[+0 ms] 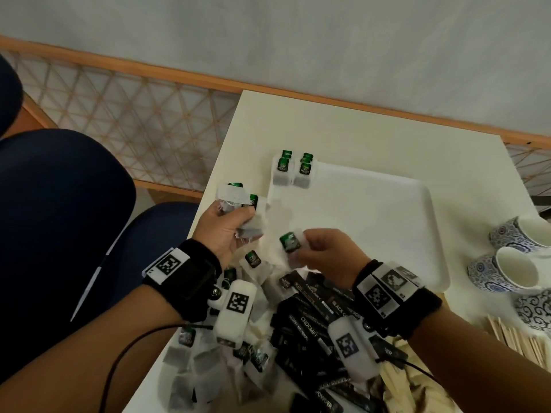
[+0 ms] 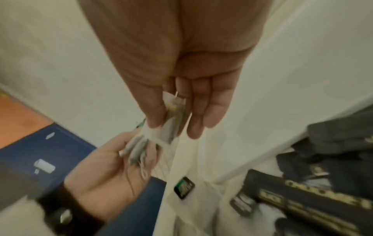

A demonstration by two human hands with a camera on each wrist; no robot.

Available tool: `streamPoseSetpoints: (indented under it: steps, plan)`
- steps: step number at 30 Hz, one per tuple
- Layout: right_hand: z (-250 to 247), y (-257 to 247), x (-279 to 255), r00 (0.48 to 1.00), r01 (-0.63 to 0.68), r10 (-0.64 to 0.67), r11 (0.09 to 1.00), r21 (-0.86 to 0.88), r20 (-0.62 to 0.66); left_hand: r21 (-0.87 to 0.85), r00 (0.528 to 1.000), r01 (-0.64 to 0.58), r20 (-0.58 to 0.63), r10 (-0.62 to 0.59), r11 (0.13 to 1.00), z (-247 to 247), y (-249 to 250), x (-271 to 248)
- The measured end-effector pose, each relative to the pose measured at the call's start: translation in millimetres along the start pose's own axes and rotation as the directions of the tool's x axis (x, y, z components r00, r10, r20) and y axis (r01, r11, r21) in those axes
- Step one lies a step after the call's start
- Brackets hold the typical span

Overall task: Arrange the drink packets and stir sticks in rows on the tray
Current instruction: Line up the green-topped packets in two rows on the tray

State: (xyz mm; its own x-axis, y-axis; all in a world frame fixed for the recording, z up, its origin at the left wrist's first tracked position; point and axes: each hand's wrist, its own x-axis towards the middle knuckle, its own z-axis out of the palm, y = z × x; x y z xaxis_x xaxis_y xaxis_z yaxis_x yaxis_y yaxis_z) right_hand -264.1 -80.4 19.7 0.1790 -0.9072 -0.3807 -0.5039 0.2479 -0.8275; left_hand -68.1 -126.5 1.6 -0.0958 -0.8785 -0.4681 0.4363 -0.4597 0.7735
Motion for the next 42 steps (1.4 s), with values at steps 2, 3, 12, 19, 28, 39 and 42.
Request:
streamPoseSetpoints:
  steps: [2, 3, 12, 19, 28, 39, 42]
  plan:
    - [-5.4, -2.2, 8.7, 0.992, 0.019, -0.006, 0.995, 0.101, -0.127, 0.054, 0.999, 0.034, 0.010, -0.034, 0.998, 0.7, -4.6, 3.7]
    - [-6.9, -4.9, 12.6, 0.986, 0.031, -0.009, 0.991, 0.131, -0.167, 0.086, 0.998, 0.050, 0.025, -0.053, 0.995, 2.6, -7.5, 4.4]
    - [-10.5, -17.3, 40.4, 0.980, 0.070, -0.004, 0.942, 0.327, -0.199, 0.137, 0.955, 0.092, 0.269, -0.127, 0.986, 20.0, -17.4, 11.3]
    - [-21.6, -11.7, 50.6, 0.996, 0.044, -0.015, 0.934, 0.353, -0.084, 0.207, 0.961, 0.048, 0.259, -0.102, 0.977, 25.0, -20.1, 29.4]
    - [-52.3, -12.6, 85.7, 0.987, 0.042, -0.049, 0.998, -0.049, -0.155, 0.210, 0.975, 0.052, 0.200, -0.095, 0.976, 13.9, -9.7, 46.2]
    - [-51.6, -18.4, 152.0, 0.996, 0.016, -0.042, 0.950, -0.312, -0.076, 0.165, 0.995, 0.096, -0.034, -0.092, 0.982, -10.7, 10.7, 76.3]
    - [-50.2, -21.1, 169.6, 0.994, -0.006, -0.033, 0.940, -0.342, -0.108, 0.180, 0.994, 0.105, -0.028, -0.102, 0.978, -7.0, 12.2, 80.1]
